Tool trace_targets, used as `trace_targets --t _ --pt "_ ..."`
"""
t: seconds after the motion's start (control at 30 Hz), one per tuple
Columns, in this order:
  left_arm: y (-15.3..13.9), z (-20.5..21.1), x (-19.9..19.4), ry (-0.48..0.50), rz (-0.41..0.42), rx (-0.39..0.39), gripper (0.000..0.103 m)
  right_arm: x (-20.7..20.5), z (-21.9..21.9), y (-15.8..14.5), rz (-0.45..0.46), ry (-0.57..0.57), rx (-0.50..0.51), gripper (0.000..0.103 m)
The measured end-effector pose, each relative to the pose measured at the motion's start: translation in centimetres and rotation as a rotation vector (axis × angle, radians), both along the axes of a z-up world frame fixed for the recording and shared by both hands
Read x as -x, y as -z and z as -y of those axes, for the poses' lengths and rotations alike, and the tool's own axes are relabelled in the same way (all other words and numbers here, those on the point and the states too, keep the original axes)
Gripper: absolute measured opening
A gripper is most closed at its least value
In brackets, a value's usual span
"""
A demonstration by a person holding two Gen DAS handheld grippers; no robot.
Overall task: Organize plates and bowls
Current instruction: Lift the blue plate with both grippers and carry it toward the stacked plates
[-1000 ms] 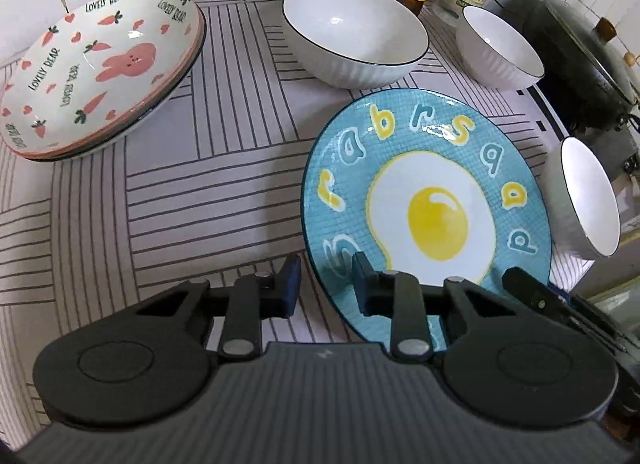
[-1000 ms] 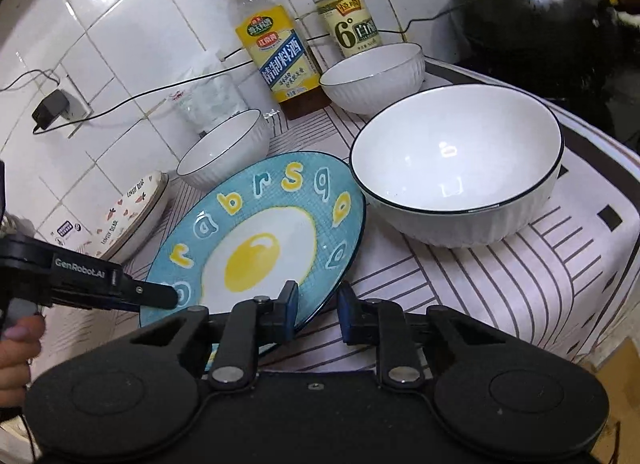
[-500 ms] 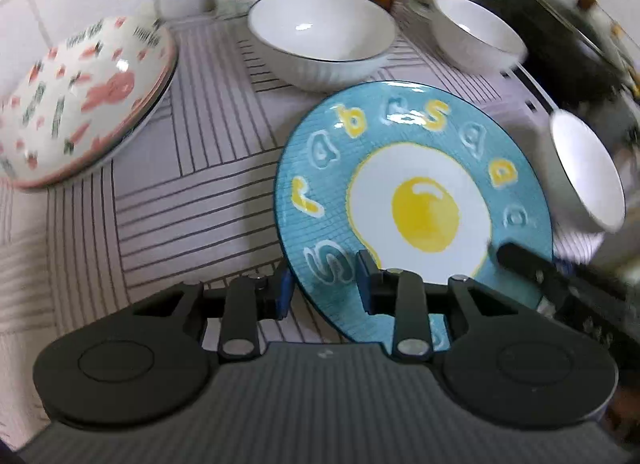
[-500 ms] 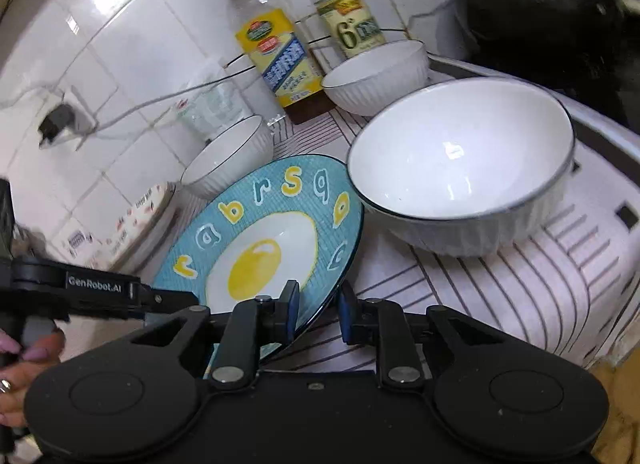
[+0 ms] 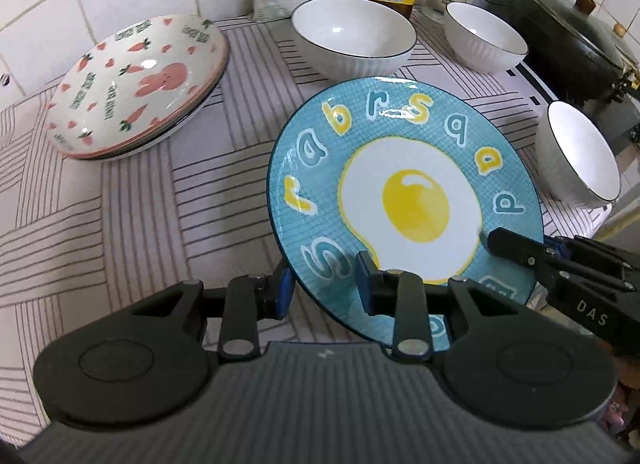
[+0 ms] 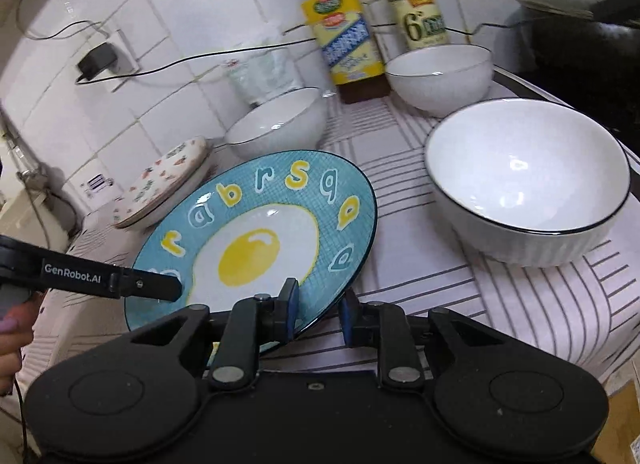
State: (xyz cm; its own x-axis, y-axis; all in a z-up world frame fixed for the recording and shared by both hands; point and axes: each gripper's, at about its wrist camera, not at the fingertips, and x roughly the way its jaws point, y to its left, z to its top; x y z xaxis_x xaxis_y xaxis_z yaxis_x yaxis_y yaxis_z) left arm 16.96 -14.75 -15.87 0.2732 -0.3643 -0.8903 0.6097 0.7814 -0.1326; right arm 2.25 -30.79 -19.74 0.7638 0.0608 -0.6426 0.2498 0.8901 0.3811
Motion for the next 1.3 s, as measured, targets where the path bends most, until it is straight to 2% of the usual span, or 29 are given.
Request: trace_targets --t 0.3,0.57,0.73,0.87,1.03,1.3 --pt "-2.3 -4.3 0.4 -0.093 -0.009 0.043 0.03 -0.3 -2.4 -2.1 0.047 -0.099 0.013 0.026" --pt "-5.6 -8.0 0.0 -0.163 0.063 0.115 0.03 -2.2 -4.6 -5.4 0.103 -0.183 0.046 0.026" --pt "-6.6 -9.8 -2.0 -0.219 0.068 0.144 0.029 -4.3 -6.0 -7.0 0.145 -0.239 0.079 0.026" --pt "-6.6 -10.8 -4.0 -0.256 0.095 0.124 0.03 -6.7 -6.7 -7.6 0.166 -0.268 0.061 0.026" --pt "-5.6 -12.5 -7.5 -0.317 0.077 0.124 0.029 -10.2 -8.1 -6.8 0.191 -0.277 0.025 0.026" --pt "-3.4 -14.1 -12.8 -0.358 0.044 0.109 0.03 -15.4 -10.2 -5.4 0.168 -0.259 -0.008 0.026"
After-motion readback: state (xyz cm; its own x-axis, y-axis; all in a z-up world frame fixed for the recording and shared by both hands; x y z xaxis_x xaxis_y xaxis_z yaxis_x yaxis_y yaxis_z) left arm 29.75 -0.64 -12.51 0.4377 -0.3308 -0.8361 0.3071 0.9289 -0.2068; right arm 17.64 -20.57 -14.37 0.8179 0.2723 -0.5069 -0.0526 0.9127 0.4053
